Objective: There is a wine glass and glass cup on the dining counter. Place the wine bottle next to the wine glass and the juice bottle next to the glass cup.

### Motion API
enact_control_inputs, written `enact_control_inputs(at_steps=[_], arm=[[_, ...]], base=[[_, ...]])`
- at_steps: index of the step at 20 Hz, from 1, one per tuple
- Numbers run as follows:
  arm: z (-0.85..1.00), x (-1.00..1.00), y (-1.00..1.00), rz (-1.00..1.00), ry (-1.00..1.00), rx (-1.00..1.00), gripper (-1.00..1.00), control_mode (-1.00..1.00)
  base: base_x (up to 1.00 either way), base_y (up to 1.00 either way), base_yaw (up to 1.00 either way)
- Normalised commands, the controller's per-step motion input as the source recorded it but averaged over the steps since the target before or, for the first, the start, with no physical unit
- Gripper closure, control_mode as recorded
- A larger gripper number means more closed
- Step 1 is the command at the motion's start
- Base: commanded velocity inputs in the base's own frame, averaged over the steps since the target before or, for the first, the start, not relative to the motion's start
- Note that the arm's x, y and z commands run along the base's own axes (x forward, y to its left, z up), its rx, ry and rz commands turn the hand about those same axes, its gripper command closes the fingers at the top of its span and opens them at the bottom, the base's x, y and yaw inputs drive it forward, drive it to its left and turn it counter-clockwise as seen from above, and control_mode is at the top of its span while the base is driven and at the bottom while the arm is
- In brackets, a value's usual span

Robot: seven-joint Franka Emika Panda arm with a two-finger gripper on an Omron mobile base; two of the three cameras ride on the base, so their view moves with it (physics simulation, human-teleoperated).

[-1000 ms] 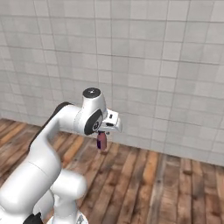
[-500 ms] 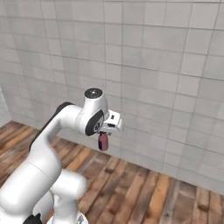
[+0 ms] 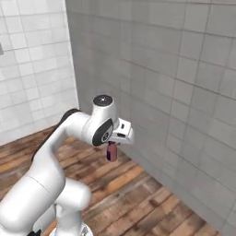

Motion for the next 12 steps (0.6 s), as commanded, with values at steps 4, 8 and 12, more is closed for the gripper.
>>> enact_control_inputs(at_steps=[4, 8, 12], arm=[[0.00, 0.00, 0.00, 0.00, 0.00, 0.00, 1.00, 1.00], [0.00, 0.00, 0.00, 0.00, 0.00, 0.00, 1.00, 1.00], [0.00, 0.00, 0.00, 0.00, 0.00, 0.00, 1.00, 1.00]], base=[[0.45, 0.00, 0.76], [0.45, 0.00, 0.76], [0.56, 0.00, 0.66]])
